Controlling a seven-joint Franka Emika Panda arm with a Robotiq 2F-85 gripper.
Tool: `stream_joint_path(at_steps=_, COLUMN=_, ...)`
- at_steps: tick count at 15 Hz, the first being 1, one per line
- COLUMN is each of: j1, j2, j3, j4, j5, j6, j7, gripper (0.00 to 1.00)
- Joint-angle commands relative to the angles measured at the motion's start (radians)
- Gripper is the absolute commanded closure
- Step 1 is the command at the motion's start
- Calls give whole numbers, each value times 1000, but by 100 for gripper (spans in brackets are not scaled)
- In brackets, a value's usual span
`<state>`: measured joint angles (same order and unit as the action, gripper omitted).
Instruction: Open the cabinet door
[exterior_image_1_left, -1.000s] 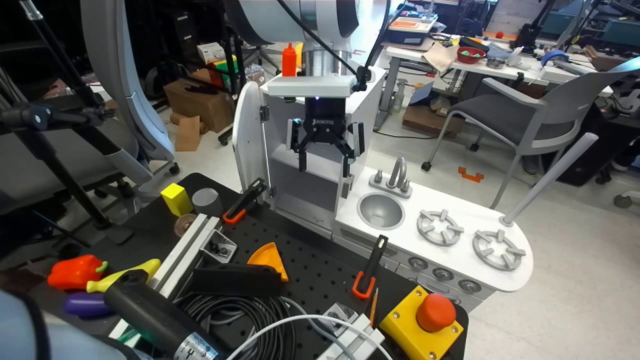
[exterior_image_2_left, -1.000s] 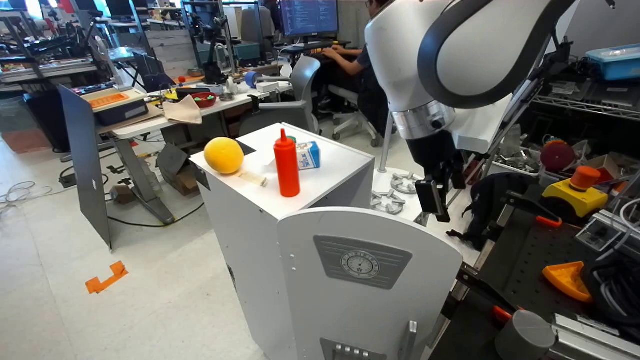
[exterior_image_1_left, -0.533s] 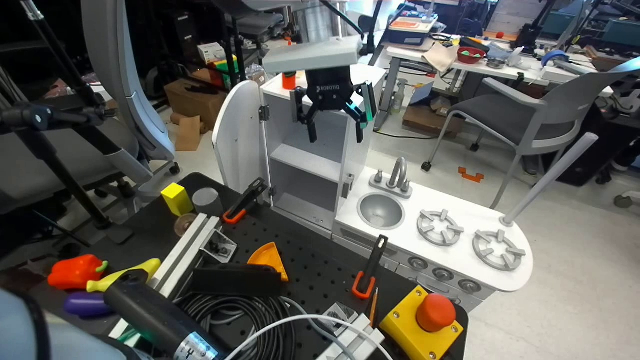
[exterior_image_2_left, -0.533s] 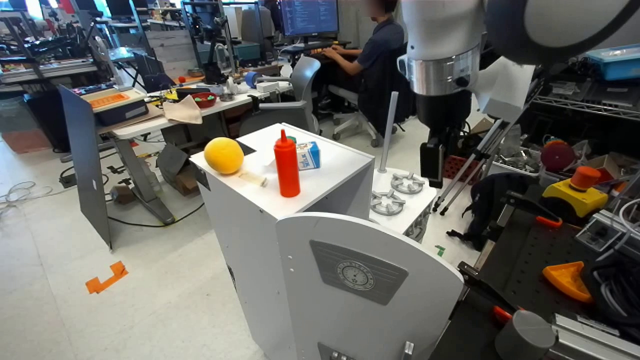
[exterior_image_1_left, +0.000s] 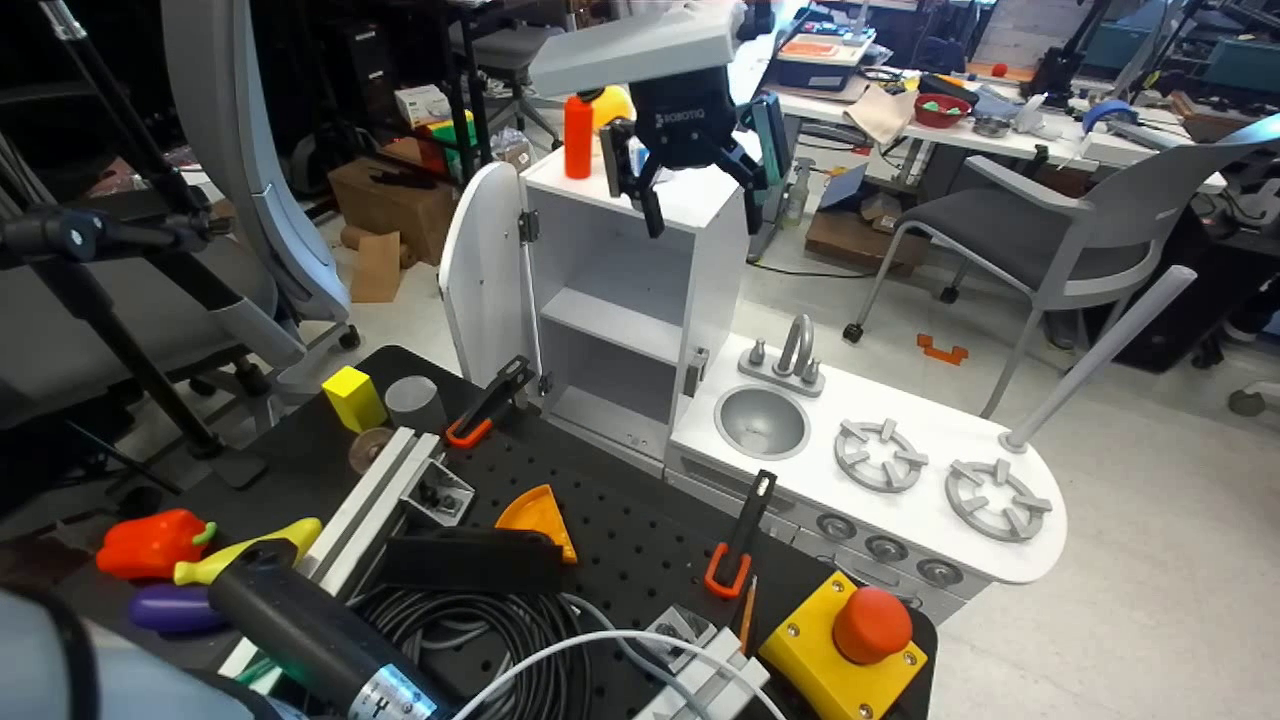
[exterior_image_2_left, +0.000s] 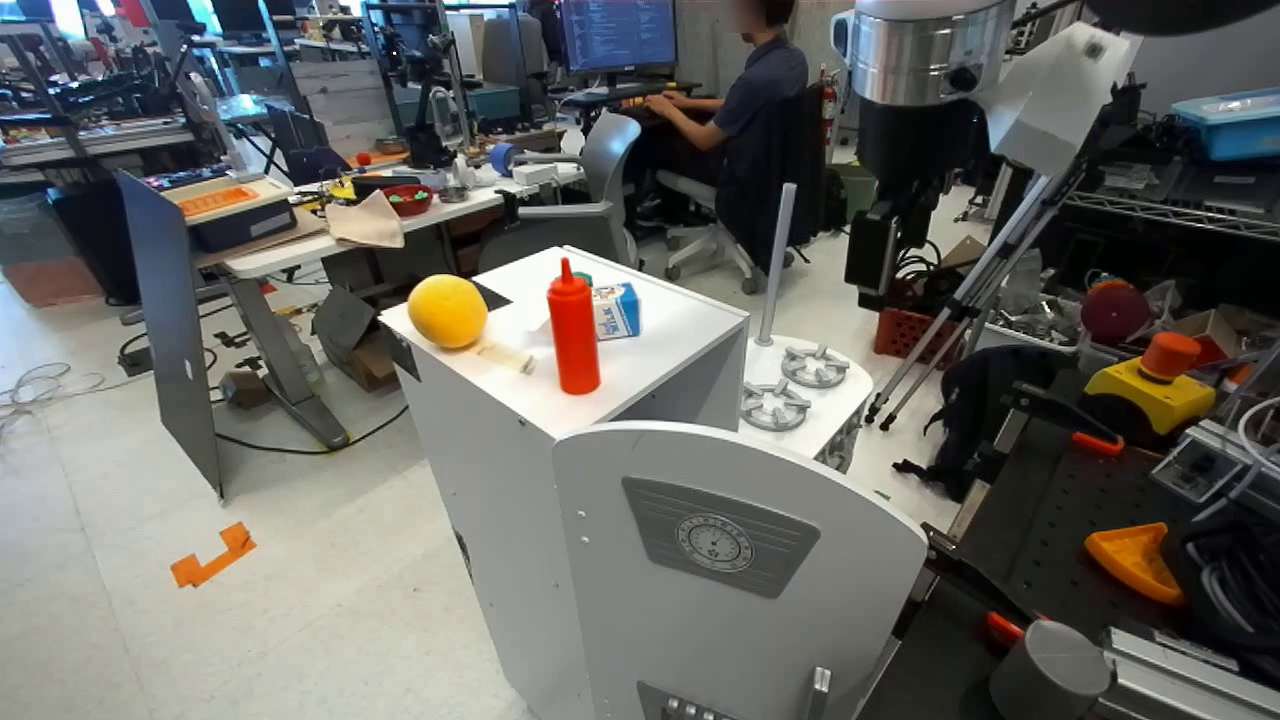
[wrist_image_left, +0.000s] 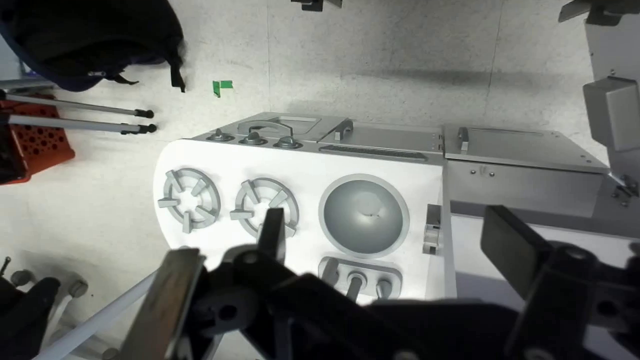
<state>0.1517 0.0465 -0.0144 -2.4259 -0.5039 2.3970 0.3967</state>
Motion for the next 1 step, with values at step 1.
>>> stream_joint_path(at_steps=1, j1=-28, j2=0, j3=24, j4=2, j5=0, j6=-2, j7=1, gripper=0)
